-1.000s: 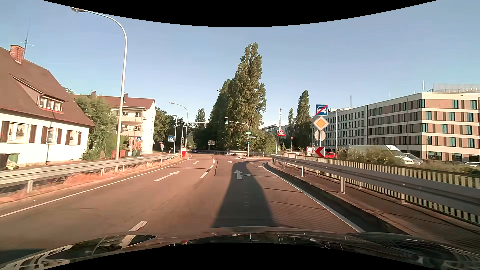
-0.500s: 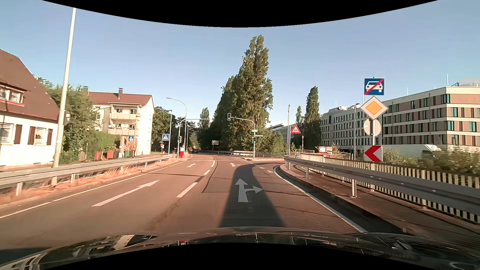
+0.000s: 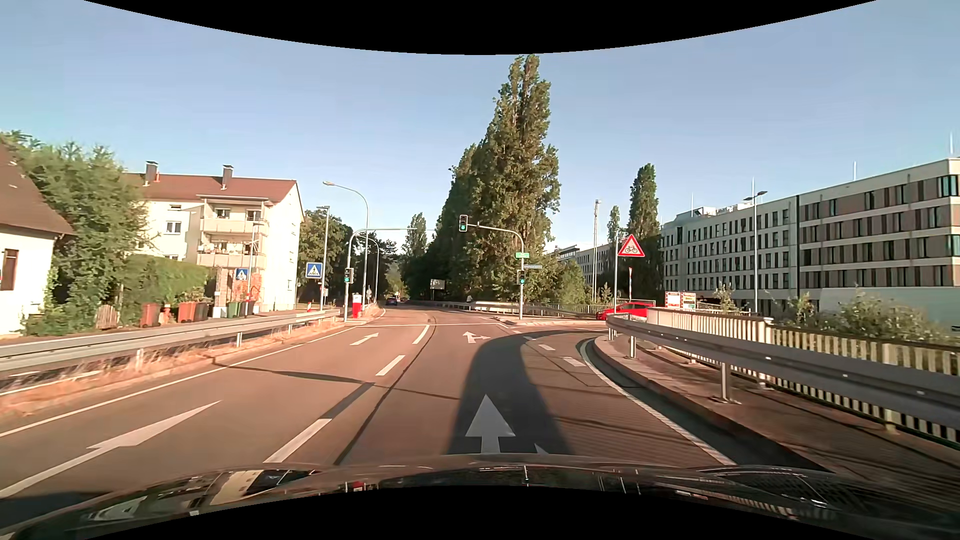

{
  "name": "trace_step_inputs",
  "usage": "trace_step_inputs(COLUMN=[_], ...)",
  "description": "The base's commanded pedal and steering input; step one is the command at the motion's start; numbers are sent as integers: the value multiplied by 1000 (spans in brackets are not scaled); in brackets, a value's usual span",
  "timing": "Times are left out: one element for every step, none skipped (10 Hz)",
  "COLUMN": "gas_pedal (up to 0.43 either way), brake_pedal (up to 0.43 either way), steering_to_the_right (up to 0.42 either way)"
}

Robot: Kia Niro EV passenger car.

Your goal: Follow the waypoints while adhering to traffic rules and regulations

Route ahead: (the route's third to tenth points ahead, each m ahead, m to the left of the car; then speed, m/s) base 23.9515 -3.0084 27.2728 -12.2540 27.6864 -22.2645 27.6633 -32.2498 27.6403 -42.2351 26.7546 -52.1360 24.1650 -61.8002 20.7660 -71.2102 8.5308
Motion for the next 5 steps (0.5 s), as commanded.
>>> trace_step_inputs(gas_pedal=[0,0,0,0,0], brake_pedal=[0,0,0,0,0], steering_to_the_right=[-12,-10,-8,0,9])
